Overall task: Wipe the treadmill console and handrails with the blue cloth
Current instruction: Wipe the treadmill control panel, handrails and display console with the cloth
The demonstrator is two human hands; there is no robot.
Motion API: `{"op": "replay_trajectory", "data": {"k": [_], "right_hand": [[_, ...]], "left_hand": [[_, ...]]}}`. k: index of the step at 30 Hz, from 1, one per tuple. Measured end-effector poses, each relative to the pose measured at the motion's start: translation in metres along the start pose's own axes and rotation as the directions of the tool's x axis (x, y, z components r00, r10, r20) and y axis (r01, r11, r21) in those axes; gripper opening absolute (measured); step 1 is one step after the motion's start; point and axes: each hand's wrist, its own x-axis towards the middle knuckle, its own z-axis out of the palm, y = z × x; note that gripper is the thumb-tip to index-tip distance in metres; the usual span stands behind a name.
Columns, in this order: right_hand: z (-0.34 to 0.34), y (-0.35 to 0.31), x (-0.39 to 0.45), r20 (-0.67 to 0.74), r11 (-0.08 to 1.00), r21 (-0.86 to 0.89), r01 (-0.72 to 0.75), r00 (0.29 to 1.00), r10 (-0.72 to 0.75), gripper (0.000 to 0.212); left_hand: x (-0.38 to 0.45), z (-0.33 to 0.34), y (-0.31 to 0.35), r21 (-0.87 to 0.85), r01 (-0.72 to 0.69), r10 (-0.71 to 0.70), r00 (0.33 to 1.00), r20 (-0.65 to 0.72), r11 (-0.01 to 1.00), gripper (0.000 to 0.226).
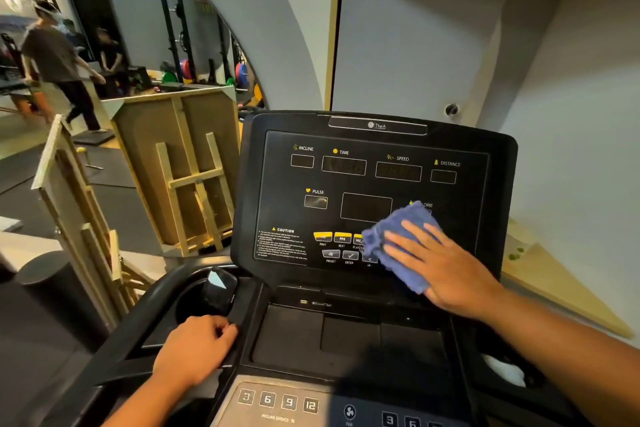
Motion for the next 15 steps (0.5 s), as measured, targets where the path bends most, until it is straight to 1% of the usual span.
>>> {"op": "replay_trajectory", "data": {"k": [1,2,3,4,5,6,7,8,9,10,11,12,13,14,15], "right_hand": [[-0.011,0.012,0.018,-0.076,0.991,0.028,-0.133,0.988,0.135,0.089],[-0.023,0.024,0.036,-0.148,0.956,0.090,-0.278,0.946,0.289,0.089],[-0.035,0.035,0.054,-0.205,0.907,0.142,-0.396,0.885,0.419,0.085],[-0.043,0.040,0.069,-0.237,0.857,0.178,-0.483,0.825,0.514,0.080],[-0.045,0.037,0.080,-0.242,0.823,0.186,-0.536,0.787,0.567,0.077],[-0.042,0.026,0.087,-0.249,0.824,0.166,-0.542,0.785,0.567,0.078],[-0.032,0.009,0.089,-0.250,0.860,0.133,-0.493,0.823,0.510,0.082],[-0.021,-0.015,0.086,-0.240,0.918,0.097,-0.384,0.887,0.396,0.086],[-0.007,-0.039,0.077,-0.212,0.969,0.051,-0.240,0.946,0.246,0.088],[0.005,-0.057,0.065,-0.162,0.995,0.014,-0.099,0.982,0.100,0.087],[0.015,-0.066,0.053,-0.106,1.000,-0.017,0.018,0.994,-0.019,0.084],[0.019,-0.063,0.045,-0.076,0.993,-0.046,0.106,0.991,-0.109,0.081],[0.017,-0.054,0.043,-0.059,0.984,-0.066,0.163,0.984,-0.167,0.079],[0.013,-0.042,0.045,-0.052,0.980,-0.083,0.182,0.981,-0.187,0.079],[0.009,-0.028,0.050,-0.066,0.983,-0.094,0.159,0.984,-0.166,0.080]], "left_hand": [[0.000,0.000,0.000,-0.003,0.003,-0.003,1.000,-0.001,1.000,0.037],[-0.001,-0.001,0.001,-0.005,0.004,-0.004,1.000,-0.002,1.000,0.036],[-0.001,-0.001,0.002,-0.007,0.005,-0.005,1.000,-0.001,1.000,0.035],[-0.002,-0.002,0.002,-0.011,0.006,-0.006,1.000,0.001,1.000,0.035],[-0.002,-0.002,0.003,-0.014,0.007,-0.007,1.000,0.003,1.000,0.035],[-0.003,-0.002,0.003,-0.015,0.006,-0.006,1.000,0.004,1.000,0.034],[-0.004,-0.003,0.003,-0.016,0.006,-0.006,1.000,0.006,1.000,0.035],[-0.004,-0.004,0.004,-0.020,0.007,-0.007,1.000,0.010,1.000,0.035],[-0.004,-0.005,0.004,-0.026,0.007,-0.007,1.000,0.011,1.000,0.035],[-0.005,-0.005,0.004,-0.030,0.006,-0.006,1.000,0.013,1.000,0.035],[-0.005,-0.006,0.005,-0.032,0.006,-0.005,1.000,0.019,0.999,0.035],[-0.005,-0.006,0.005,-0.031,0.006,-0.006,1.000,0.026,0.999,0.036],[-0.005,-0.006,0.005,-0.030,0.007,-0.006,1.000,0.029,1.000,0.036],[-0.005,-0.006,0.004,-0.029,0.008,-0.007,1.000,0.030,1.000,0.037],[-0.004,-0.006,0.004,-0.029,0.009,-0.008,1.000,0.028,1.000,0.037]]}}
